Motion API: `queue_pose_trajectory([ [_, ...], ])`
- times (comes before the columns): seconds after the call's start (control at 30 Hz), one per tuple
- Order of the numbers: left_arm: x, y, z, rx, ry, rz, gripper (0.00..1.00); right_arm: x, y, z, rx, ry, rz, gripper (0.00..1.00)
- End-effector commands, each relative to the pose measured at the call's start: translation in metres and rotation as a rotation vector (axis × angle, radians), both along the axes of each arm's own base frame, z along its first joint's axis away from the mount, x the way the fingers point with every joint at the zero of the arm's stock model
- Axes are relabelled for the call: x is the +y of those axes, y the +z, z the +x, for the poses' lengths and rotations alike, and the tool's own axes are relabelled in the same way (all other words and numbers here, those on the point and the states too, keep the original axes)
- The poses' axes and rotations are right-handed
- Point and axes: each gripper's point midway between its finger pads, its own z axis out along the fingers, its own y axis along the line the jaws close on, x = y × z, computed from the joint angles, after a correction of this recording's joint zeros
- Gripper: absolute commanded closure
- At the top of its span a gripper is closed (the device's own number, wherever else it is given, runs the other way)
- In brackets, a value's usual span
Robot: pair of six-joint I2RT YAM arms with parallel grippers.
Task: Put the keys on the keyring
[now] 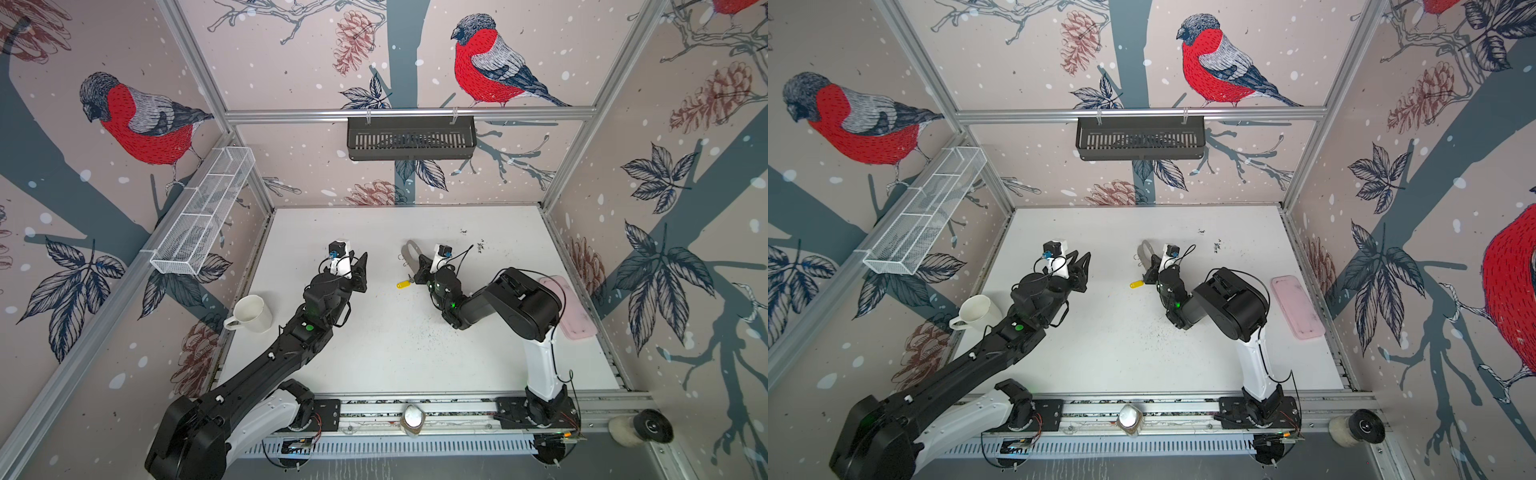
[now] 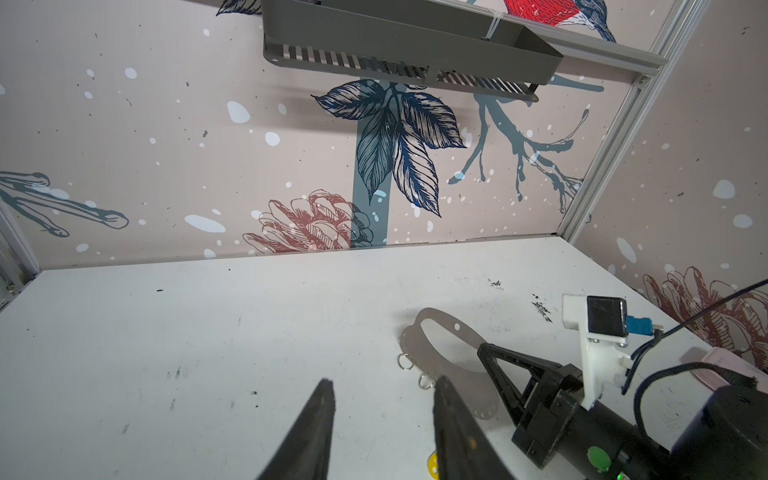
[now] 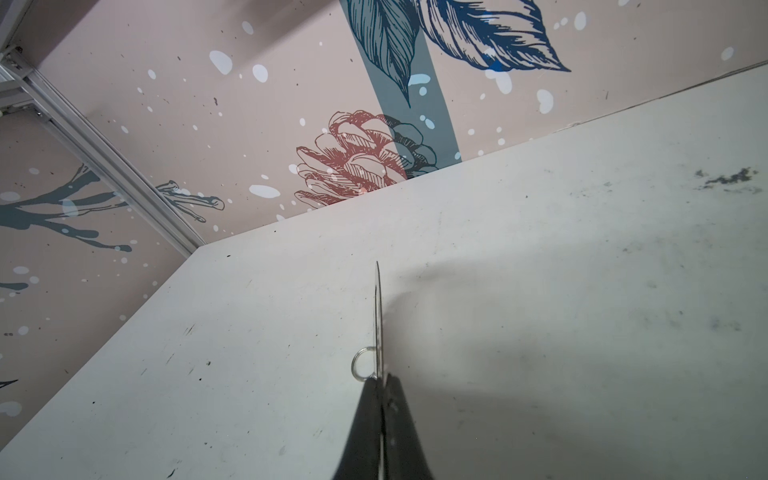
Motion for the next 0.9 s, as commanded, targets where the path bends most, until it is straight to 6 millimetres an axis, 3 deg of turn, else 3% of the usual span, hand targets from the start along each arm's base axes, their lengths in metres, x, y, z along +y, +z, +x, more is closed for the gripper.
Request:
queue_pose_trajectory([
  [0.0, -0.002, 0.008, 0.000, -0.016, -0.011, -0.023, 0.59, -0.008, -0.001, 0.003, 0.019, -0.016, 0.010, 1.00],
  [0.5, -0.002, 0.009, 0.000, -0.020, -0.013, -0.028, 0.58, -0.047, -0.015, 0.008, 0.088, -0.106, 0.044, 1.00],
  [0.87, -0.002, 0.008, -0.001, -0.019, -0.011, -0.028, 0.58, -0.056, -0.030, 0.014, 0.167, -0.070, 0.116, 1.00],
])
